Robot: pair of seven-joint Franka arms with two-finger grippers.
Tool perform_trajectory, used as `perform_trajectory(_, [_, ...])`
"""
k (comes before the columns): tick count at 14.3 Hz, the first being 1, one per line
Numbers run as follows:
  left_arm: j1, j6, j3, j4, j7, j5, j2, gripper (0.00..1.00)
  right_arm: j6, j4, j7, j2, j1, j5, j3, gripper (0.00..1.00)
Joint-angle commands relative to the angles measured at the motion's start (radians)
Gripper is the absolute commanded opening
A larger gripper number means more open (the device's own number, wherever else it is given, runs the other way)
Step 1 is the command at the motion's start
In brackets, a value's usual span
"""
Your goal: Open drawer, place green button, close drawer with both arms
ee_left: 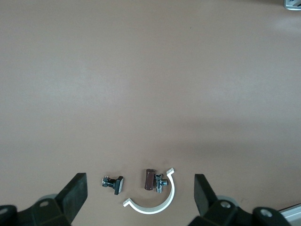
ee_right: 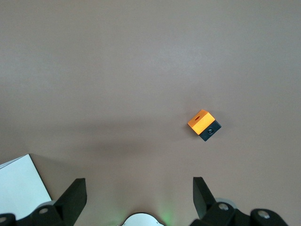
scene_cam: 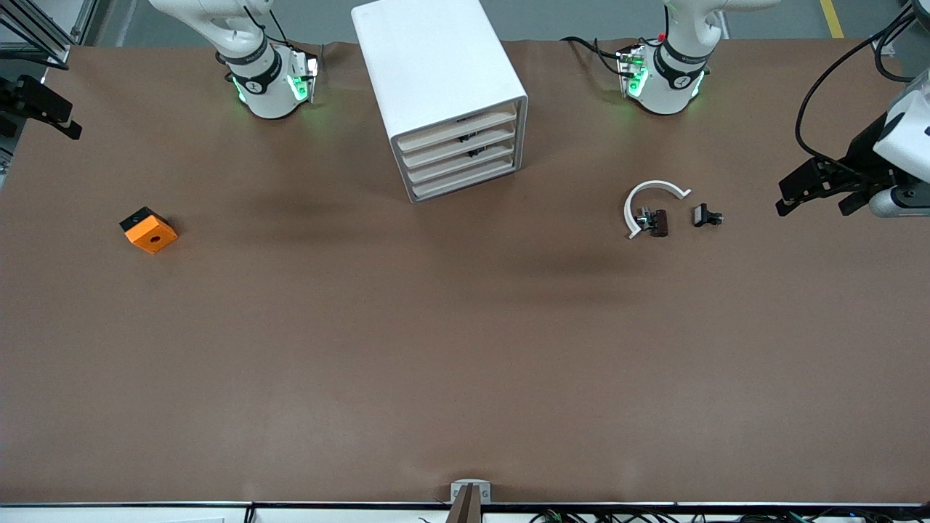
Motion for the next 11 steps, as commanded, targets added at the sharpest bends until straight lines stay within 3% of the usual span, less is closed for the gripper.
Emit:
perform_trajectory(1, [-0.006, -0.024, -0.002, 0.025, -0.014, 0.022, 0.009, 1.0, -0.004, -0.007, 0.005, -0.013, -0.013, -0.001, 0.011, 1.0])
perform_trajectory(11, [-0.006, -0.023, -0.003, 0.025, -0.029, 0.016, 0.009, 1.0, 0.006, -0.006, 0.002, -0.013, -0.01, -0.001, 0.014, 1.0])
